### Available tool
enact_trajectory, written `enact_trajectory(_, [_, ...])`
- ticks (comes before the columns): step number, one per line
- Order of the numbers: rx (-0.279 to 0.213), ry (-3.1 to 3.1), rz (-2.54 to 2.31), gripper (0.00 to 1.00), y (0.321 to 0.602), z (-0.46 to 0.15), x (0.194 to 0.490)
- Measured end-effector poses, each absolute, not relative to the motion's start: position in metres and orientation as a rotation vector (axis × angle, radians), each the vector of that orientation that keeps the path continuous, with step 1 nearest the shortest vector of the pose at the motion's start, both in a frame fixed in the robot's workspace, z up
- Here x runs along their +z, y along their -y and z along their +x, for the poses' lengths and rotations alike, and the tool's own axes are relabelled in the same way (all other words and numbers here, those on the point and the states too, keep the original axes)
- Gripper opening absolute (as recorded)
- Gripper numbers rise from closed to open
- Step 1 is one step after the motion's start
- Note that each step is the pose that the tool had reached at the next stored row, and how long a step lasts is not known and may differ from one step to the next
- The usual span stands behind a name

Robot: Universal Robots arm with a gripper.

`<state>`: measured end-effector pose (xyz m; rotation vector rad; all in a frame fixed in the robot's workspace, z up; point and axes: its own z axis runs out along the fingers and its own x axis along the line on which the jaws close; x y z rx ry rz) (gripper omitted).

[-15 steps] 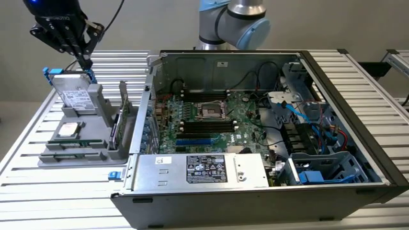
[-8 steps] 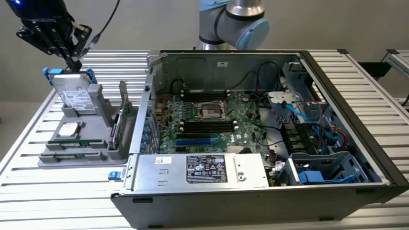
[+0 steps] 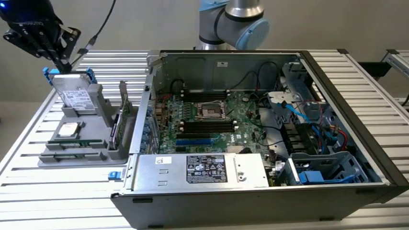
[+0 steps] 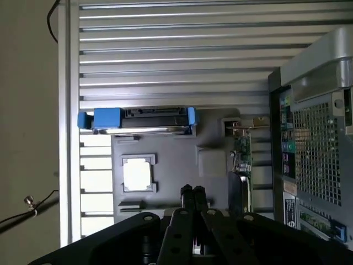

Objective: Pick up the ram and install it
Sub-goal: 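Reach for the ram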

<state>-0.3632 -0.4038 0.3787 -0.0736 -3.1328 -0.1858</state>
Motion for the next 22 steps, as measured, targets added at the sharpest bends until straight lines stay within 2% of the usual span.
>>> enact_trajectory(13, [-0.264, 3.125, -0.071, 0.10, 0.435, -0.372, 0.379])
enact_trajectory(22, [-0.262, 3.047, -0.074, 0.10, 0.442, -0.365, 0.376])
